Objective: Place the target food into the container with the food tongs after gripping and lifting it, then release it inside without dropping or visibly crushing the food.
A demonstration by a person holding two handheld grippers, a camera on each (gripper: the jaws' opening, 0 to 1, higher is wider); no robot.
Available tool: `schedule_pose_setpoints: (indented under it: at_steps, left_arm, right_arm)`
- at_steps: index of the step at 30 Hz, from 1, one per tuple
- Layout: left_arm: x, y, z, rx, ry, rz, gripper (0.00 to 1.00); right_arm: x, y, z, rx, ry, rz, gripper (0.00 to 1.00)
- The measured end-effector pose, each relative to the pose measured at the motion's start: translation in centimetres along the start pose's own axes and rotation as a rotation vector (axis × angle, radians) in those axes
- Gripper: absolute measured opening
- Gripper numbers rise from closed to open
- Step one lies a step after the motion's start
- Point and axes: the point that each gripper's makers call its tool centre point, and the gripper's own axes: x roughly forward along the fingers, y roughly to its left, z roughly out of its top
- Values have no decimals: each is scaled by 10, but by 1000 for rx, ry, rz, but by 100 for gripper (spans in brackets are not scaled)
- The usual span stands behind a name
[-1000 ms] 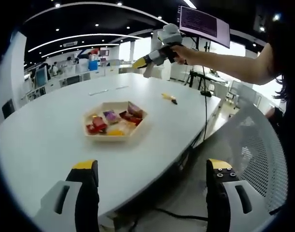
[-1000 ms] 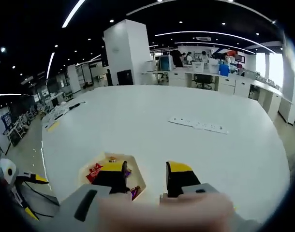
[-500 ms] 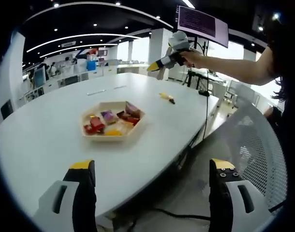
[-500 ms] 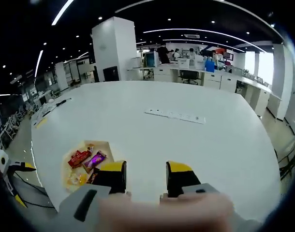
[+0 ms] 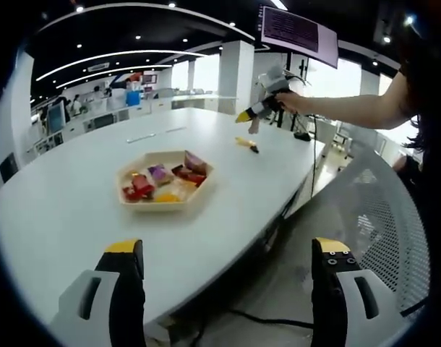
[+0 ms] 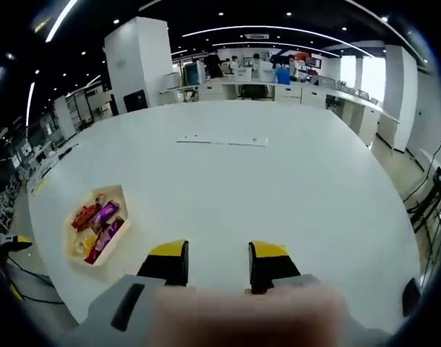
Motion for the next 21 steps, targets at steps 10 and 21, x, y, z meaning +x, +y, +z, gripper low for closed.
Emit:
schedule_pose_setpoints:
  at_steps: [10, 21]
  left_arm:
    - [1, -1, -4, 4, 17, -7, 92]
    - [2, -3, -6, 11, 29, -14, 91]
  right_arm:
    - [3, -30, -24, 111, 24, -85, 32]
    - [15, -33, -32, 132, 40, -148, 31]
